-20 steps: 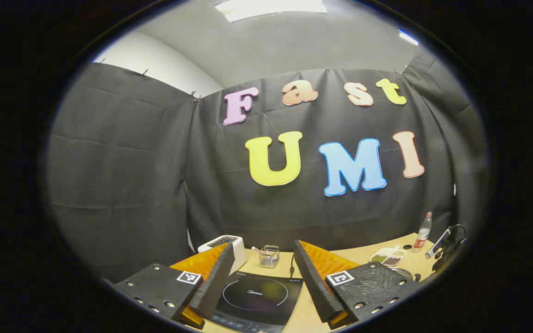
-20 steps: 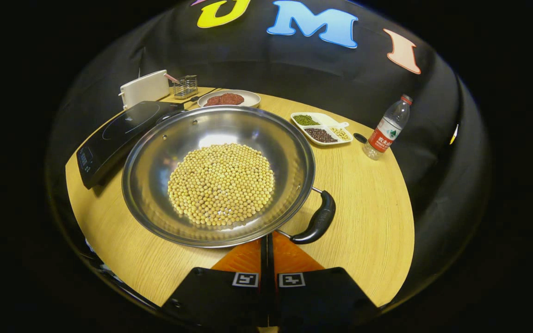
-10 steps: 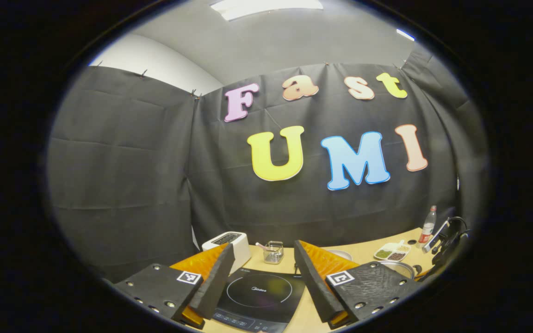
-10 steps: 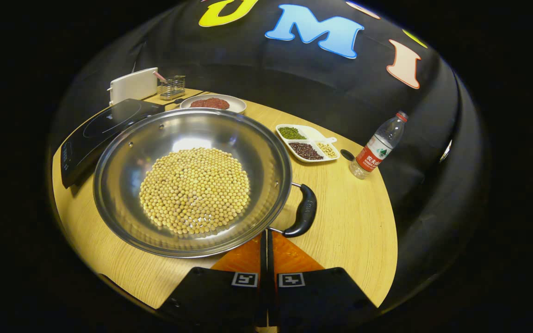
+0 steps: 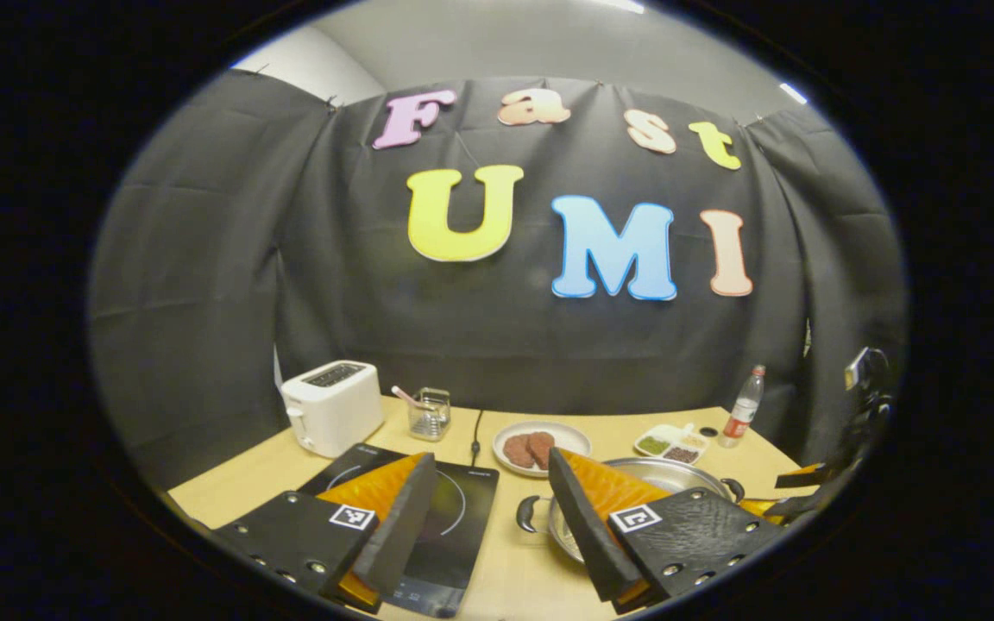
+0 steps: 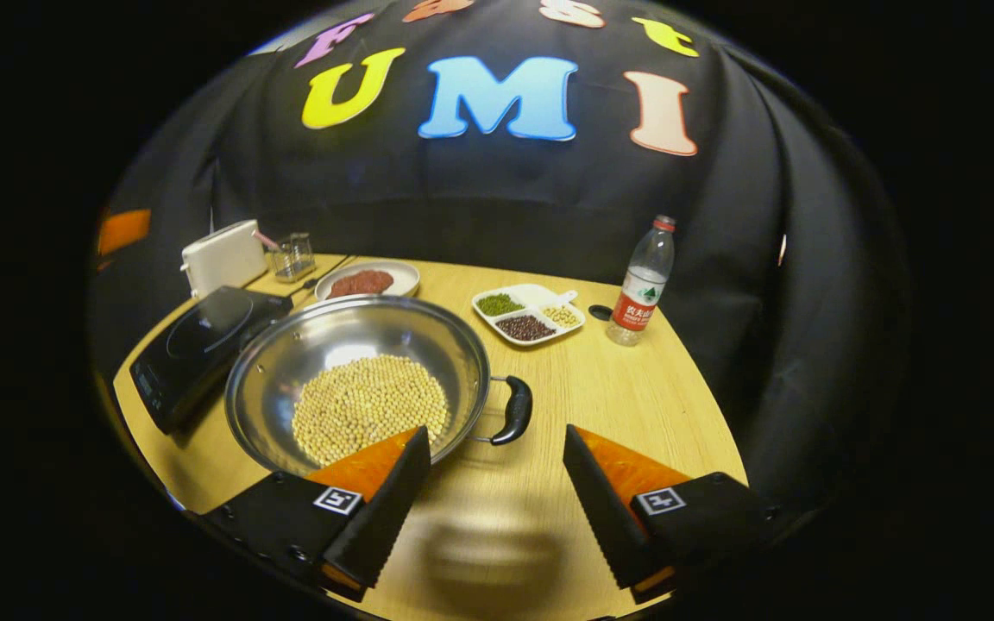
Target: First push the handle of the pot to place it horizontally, then grasp the pot with both hands and set it on the induction cooktop.
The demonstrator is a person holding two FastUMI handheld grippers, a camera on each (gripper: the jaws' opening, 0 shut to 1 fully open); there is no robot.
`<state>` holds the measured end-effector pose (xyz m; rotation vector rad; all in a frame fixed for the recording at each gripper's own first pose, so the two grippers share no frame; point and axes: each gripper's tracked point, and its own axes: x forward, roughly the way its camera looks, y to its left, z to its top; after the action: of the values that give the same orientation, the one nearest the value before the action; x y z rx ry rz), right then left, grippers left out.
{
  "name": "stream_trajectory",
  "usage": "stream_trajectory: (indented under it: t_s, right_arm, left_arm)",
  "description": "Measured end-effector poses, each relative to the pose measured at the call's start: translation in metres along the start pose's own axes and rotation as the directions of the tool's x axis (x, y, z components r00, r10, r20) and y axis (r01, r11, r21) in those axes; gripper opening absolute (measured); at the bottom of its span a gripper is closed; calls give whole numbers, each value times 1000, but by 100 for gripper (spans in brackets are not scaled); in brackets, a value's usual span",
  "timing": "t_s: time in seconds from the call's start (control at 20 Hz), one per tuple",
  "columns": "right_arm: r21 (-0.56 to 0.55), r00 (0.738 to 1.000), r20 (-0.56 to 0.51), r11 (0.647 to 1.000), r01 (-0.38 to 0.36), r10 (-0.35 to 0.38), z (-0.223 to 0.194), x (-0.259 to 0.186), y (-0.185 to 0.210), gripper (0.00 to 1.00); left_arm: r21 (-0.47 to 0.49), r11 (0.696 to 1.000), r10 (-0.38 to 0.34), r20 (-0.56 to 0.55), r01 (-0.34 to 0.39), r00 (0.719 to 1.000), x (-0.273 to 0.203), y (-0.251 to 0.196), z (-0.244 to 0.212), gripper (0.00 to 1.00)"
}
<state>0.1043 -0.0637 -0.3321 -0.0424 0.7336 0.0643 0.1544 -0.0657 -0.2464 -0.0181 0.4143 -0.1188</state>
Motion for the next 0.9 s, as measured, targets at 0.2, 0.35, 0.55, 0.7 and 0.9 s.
stream_trajectory:
  t_s: [0.2,0.35,0.55,0.7,0.9]
  right_arm:
    - [102,1000,2,995,-12,12,6,1,2,98]
    - [119,999,-26,993,-15,19,3,12,4,98]
    - [122,998,-56,993,-11,18,-3,35,5,96]
    - [141,996,-92,990,-1,14,-10,54,4,98]
    - [171,990,-144,985,15,10,-21,77,5,99]
  left_arm:
    - [21,995,-96,-114,99,989,46,-22,-49,80]
    - [53,989,-126,-215,140,969,78,-30,-92,84]
    - [44,988,-129,-304,149,944,107,-32,-131,81]
    - [70,987,-112,-345,145,932,123,-35,-148,80]
    - [86,984,-107,-403,153,909,138,-43,-172,83]
